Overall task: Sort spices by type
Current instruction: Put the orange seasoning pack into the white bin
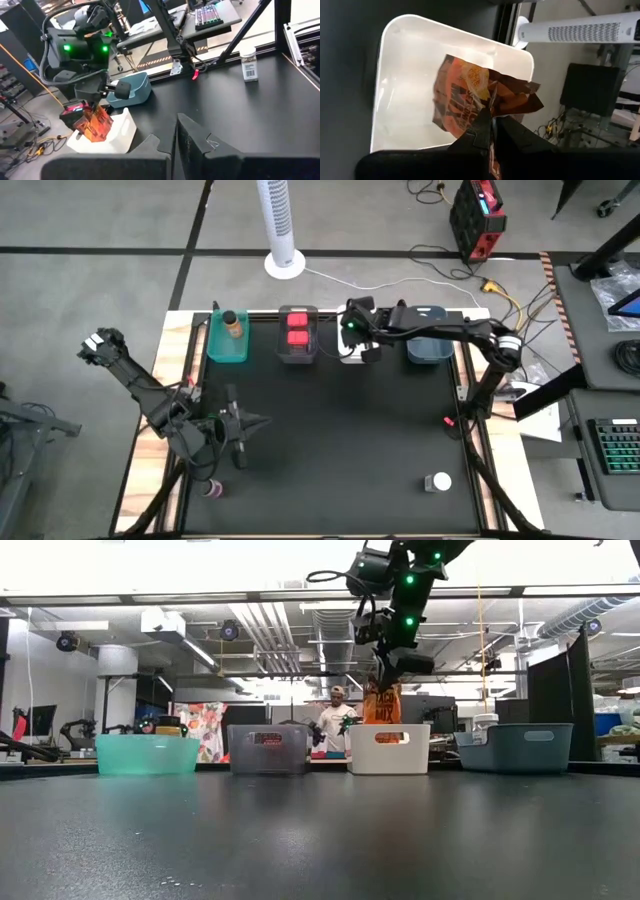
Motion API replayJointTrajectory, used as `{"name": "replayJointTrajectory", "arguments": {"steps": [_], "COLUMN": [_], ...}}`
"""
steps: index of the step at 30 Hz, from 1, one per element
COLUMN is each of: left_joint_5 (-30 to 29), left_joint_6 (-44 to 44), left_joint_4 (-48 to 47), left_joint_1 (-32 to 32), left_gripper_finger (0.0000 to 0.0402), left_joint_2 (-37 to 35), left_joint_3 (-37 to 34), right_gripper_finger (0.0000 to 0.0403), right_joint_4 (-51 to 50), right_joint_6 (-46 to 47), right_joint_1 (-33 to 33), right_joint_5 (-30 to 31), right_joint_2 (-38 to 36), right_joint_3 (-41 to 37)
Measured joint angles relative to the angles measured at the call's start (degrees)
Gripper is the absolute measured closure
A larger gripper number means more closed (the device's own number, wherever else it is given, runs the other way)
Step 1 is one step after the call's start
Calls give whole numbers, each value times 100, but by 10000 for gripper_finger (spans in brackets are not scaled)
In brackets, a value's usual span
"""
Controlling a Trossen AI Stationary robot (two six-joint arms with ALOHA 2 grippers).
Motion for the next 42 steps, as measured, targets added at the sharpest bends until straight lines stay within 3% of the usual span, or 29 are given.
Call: {"name": "replayJointTrajectory", "arguments": {"steps": [17,42], "left_joint_5": [-3,4], "left_joint_6": [-223,-332], "left_joint_4": [-218,-250], "left_joint_1": [-13,-13], "left_gripper_finger": [402,402], "left_joint_2": [15,17], "left_joint_3": [0,-33], "right_gripper_finger": [394,394], "right_joint_4": [111,400], "right_joint_6": [31,36], "right_joint_1": [-13,-212], "right_joint_5": [20,173], "right_joint_2": [688,697], "right_joint_3": [-28,-70]}}
